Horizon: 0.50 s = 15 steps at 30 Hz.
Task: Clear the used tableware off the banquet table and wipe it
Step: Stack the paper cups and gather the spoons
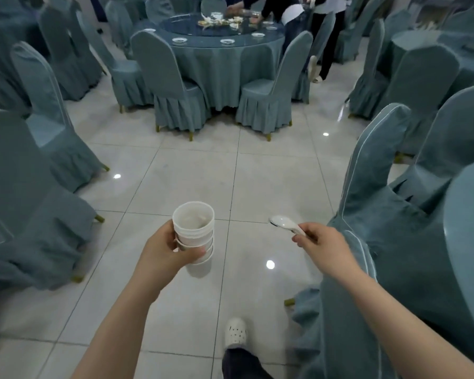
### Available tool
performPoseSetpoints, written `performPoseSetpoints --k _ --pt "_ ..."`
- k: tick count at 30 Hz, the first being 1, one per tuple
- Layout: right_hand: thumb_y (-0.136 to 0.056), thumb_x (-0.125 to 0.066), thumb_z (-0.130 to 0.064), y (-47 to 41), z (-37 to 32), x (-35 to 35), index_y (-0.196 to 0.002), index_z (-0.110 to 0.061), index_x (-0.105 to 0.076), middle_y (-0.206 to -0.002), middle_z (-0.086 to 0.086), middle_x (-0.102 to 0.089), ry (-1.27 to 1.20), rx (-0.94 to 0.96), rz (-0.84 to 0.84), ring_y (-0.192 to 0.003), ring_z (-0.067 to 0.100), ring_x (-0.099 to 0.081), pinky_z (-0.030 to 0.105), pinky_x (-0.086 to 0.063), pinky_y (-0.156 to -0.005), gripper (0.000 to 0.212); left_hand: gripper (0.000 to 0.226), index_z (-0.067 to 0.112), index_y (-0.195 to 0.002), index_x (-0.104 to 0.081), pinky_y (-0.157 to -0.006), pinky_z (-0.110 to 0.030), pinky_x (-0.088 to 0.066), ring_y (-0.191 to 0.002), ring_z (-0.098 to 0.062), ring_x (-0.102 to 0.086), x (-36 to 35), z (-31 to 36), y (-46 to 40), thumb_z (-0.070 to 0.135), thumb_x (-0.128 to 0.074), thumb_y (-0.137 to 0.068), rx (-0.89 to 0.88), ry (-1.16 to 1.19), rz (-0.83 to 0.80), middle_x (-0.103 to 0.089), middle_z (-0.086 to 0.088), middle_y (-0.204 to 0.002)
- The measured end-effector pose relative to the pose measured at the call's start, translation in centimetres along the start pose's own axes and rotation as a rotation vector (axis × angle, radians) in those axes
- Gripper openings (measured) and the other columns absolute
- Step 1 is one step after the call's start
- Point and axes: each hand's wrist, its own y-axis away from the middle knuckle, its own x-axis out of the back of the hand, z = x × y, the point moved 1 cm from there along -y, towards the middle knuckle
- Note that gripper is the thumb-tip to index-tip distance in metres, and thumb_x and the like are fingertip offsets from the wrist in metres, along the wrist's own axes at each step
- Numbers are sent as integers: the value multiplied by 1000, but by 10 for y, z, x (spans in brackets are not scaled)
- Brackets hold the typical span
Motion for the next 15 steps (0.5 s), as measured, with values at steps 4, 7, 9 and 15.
performPoseSetpoints --k 4,7,9,15 --pt "-86 -64 -23 -74 4 -4 -76 -26 -64 -62 0 -59 -32 -63 -2 -54 6 -48 28 -47 -58 10 48 37 -100 -64 -63 -13 -49 -73 1 -61 -9 7 -89 6 -81 -67 -18 -46 2 -71 16 -91" --pt "-86 -64 -22 -139 3 0 -75 -27 -62 -57 -7 -52 -20 -70 6 -50 3 -42 18 -34 -50 13 46 35 -98 -63 -58 -7 -46 -67 6 -58 -21 24 -160 5 -80 -68 -52 -64 -27 -69 20 -88" --pt "-86 -64 -21 -183 -1 5 -74 -27 -62 -57 -9 -50 -27 -72 20 -50 2 -40 18 -33 -50 13 46 35 -99 -63 -60 -7 -46 -71 7 -60 -28 38 -204 5 -80 -68 -82 -70 -54 -69 22 -88" --pt "-85 -64 -23 -292 -9 21 -79 -26 -66 -71 3 -66 -80 -139 85 -57 8 -47 25 -37 -55 7 49 34 -103 -62 -60 -6 -45 -71 8 -59 -47 69 -330 5 -81 -68 -109 -22 -111 -69 23 -87"
